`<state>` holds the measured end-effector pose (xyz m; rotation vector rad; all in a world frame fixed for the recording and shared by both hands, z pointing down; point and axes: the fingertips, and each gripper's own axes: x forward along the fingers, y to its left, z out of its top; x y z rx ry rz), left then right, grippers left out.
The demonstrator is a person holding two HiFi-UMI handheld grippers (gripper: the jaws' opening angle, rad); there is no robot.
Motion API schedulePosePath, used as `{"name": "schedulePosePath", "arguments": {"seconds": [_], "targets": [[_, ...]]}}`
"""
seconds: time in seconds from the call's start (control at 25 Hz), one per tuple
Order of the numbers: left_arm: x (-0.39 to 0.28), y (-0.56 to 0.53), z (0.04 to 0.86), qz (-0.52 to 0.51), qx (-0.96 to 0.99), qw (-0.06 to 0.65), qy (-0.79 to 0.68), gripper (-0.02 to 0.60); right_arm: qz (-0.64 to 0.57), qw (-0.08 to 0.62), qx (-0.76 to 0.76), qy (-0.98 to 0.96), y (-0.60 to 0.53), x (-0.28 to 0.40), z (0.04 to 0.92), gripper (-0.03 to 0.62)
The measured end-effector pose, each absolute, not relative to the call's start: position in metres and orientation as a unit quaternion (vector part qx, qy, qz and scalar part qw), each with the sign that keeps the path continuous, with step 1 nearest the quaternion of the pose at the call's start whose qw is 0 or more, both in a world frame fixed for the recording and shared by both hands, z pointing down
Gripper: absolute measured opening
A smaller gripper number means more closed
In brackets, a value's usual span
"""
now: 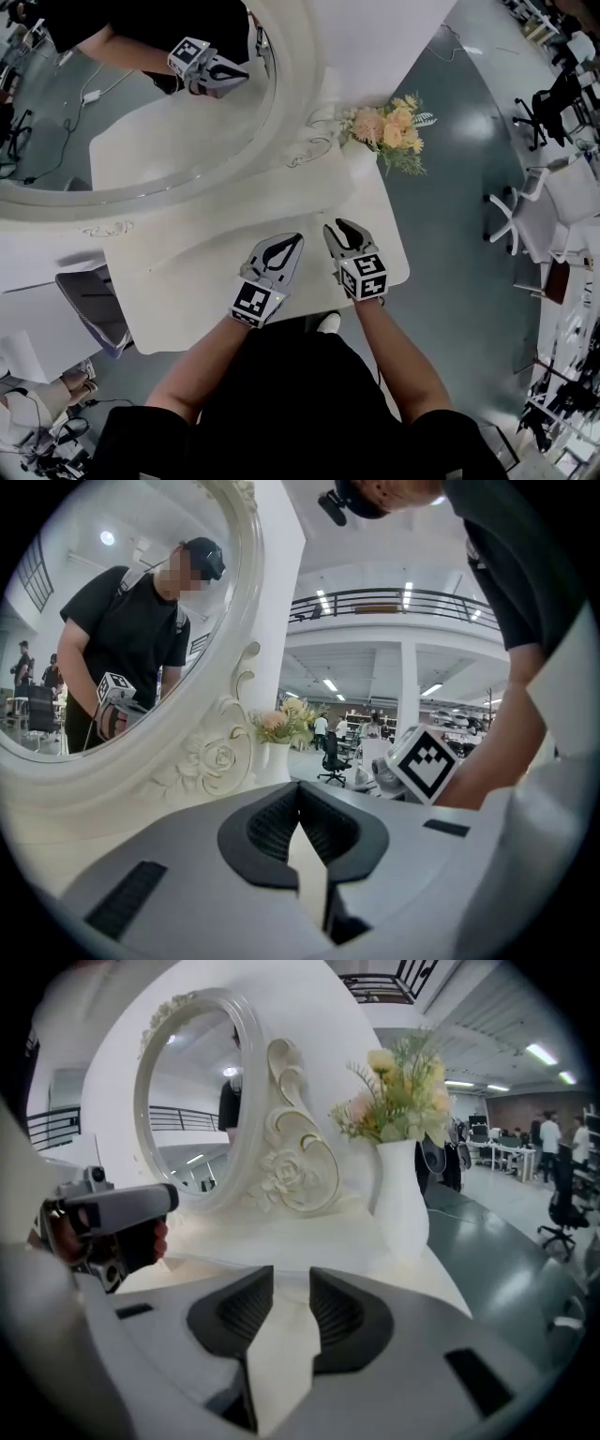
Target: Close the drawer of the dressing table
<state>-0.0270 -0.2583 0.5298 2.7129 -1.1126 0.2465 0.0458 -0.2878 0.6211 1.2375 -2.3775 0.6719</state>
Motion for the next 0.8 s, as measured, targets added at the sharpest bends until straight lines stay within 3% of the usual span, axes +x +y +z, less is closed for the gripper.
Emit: {"name": "schedulePosePath", "arguments": {"seconds": [0.24,0.8], "targets": [[-0.021,-0.238,0.495,0.055,0.916,0.097,-0.385,-0.006,0.195,0.125,0.419,-0.878,-0.264,0.045,0.550,0.117],[0.003,-0.164,0.407,0.027,0.922,0.067,-0.381,-0.006,0.066,0.071,0.354,-0.930,-0.169,0.059,0.407,0.097]]}}
